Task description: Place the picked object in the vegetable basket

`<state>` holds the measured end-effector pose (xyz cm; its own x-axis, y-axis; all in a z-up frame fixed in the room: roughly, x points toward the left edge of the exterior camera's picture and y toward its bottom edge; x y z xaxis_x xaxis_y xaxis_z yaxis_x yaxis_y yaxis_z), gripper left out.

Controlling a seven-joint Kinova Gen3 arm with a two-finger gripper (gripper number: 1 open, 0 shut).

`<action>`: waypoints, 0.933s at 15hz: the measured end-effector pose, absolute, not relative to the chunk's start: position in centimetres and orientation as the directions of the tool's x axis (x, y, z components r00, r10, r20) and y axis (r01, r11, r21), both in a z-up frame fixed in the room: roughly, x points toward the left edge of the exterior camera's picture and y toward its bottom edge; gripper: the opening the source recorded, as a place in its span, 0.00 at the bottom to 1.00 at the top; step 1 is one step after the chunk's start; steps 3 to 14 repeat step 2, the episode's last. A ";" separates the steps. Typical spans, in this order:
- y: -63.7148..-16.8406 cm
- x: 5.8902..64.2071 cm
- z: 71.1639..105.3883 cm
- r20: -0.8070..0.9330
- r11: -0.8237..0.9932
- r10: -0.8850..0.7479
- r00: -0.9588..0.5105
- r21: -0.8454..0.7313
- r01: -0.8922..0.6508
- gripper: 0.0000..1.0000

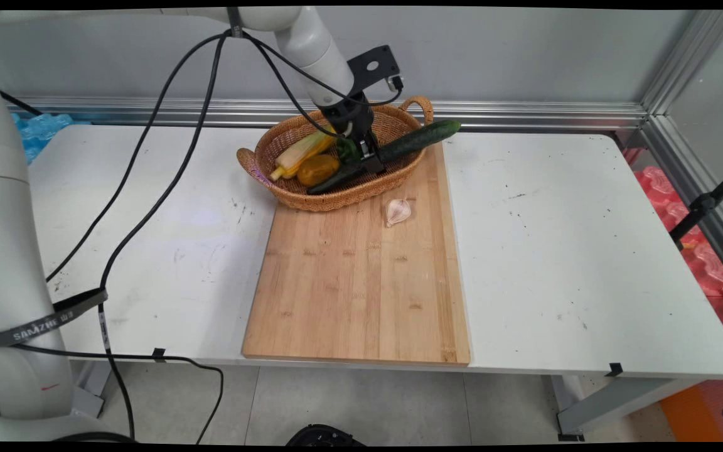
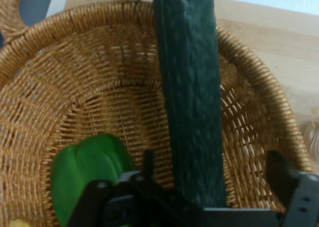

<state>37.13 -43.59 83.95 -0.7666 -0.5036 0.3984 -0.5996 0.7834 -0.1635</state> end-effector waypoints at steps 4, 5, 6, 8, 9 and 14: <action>-43.6 37.4 84.4 0.409 0.786 -0.497 -0.766 -0.163 -0.597 1.00; -43.6 37.4 84.4 0.409 0.786 -0.497 -0.766 -0.163 -0.597 1.00; -43.6 37.4 84.4 0.409 0.786 -0.497 -0.766 -0.163 -0.597 1.00; -43.6 37.4 84.4 0.409 0.786 -0.497 -0.766 -0.163 -0.597 1.00; -43.6 37.4 84.4 0.409 0.786 -0.497 -0.766 -0.163 -0.597 1.00; -43.6 37.4 84.4 0.409 0.786 -0.497 -0.766 -0.163 -0.597 1.00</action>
